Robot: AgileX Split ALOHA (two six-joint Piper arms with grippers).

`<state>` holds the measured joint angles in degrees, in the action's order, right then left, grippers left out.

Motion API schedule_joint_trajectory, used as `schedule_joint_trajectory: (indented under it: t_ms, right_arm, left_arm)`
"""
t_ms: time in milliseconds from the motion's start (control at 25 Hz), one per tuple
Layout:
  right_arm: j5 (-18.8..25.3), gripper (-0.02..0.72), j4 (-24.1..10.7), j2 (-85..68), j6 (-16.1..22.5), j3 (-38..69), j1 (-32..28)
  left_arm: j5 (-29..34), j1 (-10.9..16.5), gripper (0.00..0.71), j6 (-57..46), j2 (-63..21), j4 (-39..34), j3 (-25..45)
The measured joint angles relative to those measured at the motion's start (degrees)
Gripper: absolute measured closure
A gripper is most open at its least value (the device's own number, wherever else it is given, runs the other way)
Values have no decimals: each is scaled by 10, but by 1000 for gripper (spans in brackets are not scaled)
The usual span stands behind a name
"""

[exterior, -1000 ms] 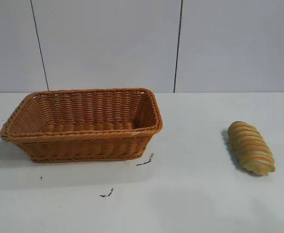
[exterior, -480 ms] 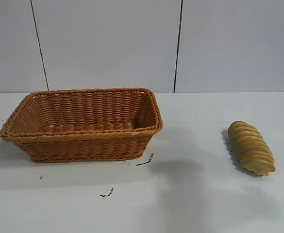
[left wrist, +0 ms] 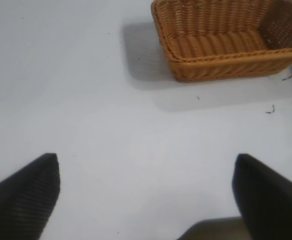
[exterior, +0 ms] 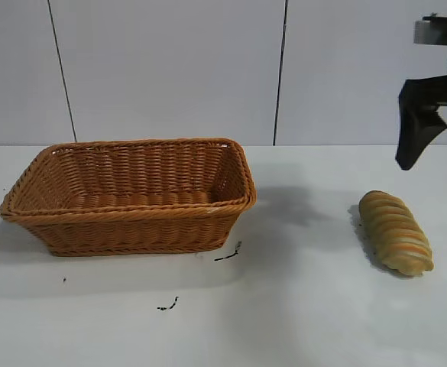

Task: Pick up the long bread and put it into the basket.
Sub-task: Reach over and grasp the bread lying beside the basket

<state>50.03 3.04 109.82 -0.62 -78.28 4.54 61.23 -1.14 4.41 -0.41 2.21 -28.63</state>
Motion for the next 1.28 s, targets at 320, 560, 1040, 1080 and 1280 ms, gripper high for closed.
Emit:
schedule_joint_trajectory:
  t_ms: [320,560,1040,1080,1280]
  right_arm:
    - [-42,14,-2,88,0,-6,0]
    - [-56,14,-2,118,0,-6,0]
    - [-73,14,-2,135,0,-8,0]
    - [-73,26,-3,135,0,-8,0]
    - [-63,389,-9,135,0,-8,0]
  left_arm:
    - [0,0,18,0,0,0,0]
    - [0,0,18,0,0,0,0]
    - [0,0,18,0,0,0,0]
    - [0,0,18,0,0,0,0]
    - [0,0,18,0,0,0,0]
